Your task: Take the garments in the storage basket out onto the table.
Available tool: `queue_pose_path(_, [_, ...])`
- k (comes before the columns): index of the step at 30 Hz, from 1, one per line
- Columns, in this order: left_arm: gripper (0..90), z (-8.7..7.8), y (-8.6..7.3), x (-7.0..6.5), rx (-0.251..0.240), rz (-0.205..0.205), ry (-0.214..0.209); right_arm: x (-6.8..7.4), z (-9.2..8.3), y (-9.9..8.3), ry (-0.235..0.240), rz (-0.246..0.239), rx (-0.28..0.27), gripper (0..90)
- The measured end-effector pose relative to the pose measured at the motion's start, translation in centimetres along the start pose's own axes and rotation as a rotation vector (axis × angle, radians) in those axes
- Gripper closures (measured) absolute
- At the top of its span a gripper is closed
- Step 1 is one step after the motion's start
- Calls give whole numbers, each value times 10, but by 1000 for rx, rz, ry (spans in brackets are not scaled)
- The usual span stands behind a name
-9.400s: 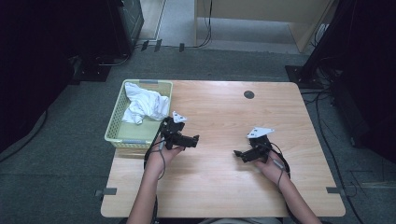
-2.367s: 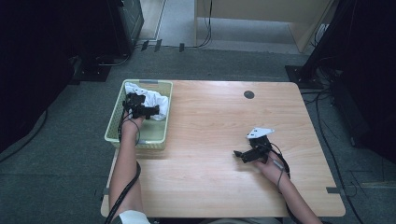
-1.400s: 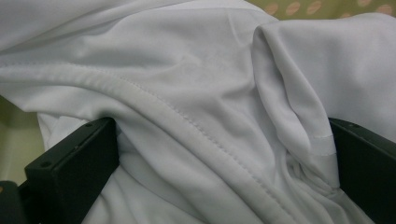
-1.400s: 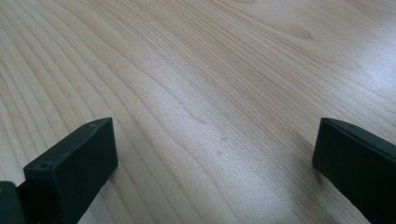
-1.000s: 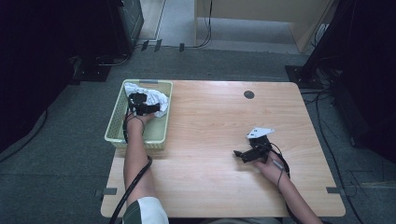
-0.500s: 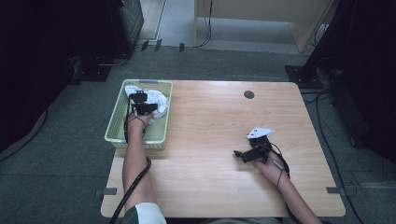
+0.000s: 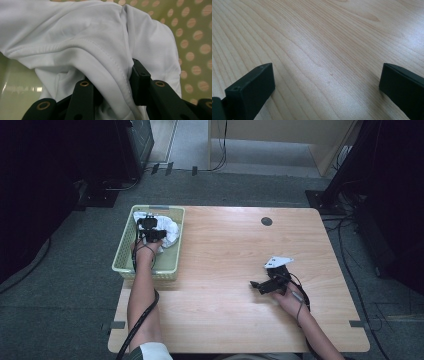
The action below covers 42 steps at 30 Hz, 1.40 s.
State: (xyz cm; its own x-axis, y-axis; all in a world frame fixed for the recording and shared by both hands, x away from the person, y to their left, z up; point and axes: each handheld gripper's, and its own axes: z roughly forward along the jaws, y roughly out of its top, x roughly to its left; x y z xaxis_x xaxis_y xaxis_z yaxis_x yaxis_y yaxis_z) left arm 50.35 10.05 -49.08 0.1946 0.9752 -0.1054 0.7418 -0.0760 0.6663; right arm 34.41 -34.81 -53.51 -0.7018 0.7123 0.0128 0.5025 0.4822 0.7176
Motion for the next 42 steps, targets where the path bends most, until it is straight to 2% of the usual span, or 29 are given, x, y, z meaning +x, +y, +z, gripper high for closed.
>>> queue_pose_path(5, [697,-6,1,-1,-8,-4,2,0,0,0,-1,0,1,2])
queue_pose_path(9, [698,-11,1,-3,-14,22,18,0,0,0,-1,1,0,2])
queue_pose_path(17, [697,-27,7,-6,-23,-9,-3,0,0,0,-1,1,0,2])
queue_pose_path(24, [697,-40,10,-8,-33,-11,-1,0,0,0,-1,1,0,3])
queue_pose_path(27, [697,-45,10,-9,-22,-12,4,0,0,0,-1,1,0,3])
queue_pose_path(33, [697,-53,10,-13,-22,8,4,0,0,0,-1,1,1,3])
queue_pose_path(39, [697,-61,11,-16,-27,4,-5,0,0,0,-1,1,0,3])
queue_pose_path(42, [697,-65,12,-18,-19,-14,-20,0,0,0,-1,1,0,3])
